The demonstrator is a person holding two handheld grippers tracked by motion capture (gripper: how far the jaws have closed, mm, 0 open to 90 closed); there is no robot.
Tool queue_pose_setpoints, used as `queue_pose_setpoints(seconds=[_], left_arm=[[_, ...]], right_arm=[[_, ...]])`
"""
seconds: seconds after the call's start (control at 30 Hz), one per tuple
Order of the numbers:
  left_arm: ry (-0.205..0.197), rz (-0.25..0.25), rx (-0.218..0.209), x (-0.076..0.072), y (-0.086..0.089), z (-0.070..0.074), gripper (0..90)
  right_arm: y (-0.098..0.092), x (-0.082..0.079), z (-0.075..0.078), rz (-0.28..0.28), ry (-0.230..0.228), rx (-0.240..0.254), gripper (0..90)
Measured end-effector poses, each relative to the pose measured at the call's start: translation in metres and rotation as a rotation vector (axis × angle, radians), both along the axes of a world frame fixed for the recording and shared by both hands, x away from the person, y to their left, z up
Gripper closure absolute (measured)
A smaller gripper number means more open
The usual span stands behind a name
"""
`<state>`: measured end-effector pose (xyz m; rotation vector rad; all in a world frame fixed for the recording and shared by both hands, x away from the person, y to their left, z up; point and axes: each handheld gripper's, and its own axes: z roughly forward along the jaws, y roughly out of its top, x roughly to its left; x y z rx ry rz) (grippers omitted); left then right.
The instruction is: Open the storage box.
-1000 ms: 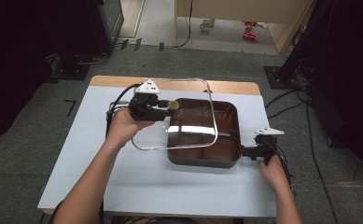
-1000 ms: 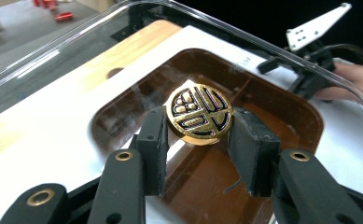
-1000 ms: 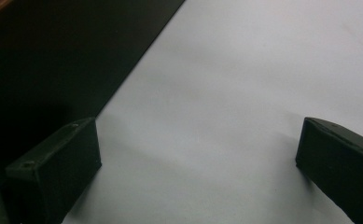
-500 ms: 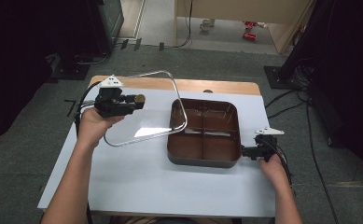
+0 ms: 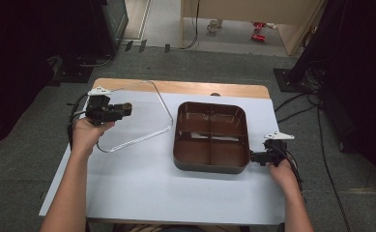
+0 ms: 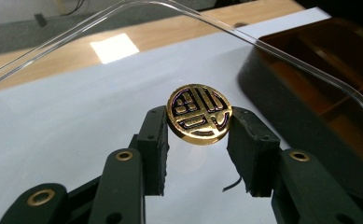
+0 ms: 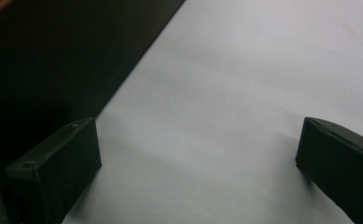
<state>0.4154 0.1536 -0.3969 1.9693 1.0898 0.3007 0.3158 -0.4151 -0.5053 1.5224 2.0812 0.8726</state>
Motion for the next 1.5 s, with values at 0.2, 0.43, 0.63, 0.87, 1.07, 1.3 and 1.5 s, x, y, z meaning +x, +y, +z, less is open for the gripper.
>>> queue_pose_setpoints(seconds=[0.2, 0.43, 0.63, 0.87, 1.07, 1.3, 1.5], left_arm=[[0.052, 0.053, 0.0, 0.01, 0.014, -0.027, 59.1], [0.083, 0.101, 0.018, 0.016, 0.02, -0.044, 59.1], [0.096, 0.095, 0.046, 0.019, 0.015, -0.053, 59.1], [0.113, 0.096, 0.007, 0.022, 0.013, -0.057, 59.6], [0.139, 0.099, 0.074, 0.024, 0.009, -0.063, 58.5], [0.05, 0.129, -0.116, 0.018, 0.023, -0.045, 67.4], [0.032, 0.094, -0.035, 0.011, 0.016, -0.036, 63.1]], right_arm=[[0.0, 0.0, 0.0, 0.0, 0.0, 0.0, 0.0], [0.0, 0.0, 0.0, 0.0, 0.0, -0.001, 0.0], [0.0, 0.0, 0.0, 0.0, 0.0, -0.001, 0.0], [0.0, 0.0, 0.0, 0.0, 0.0, -0.001, 0.0], [0.0, 0.0, 0.0, -0.001, 0.001, -0.001, 0.0], [0.0, 0.0, 0.0, 0.0, 0.0, -0.001, 0.0], [0.0, 0.0, 0.0, -0.001, 0.0, -0.002, 0.0]])
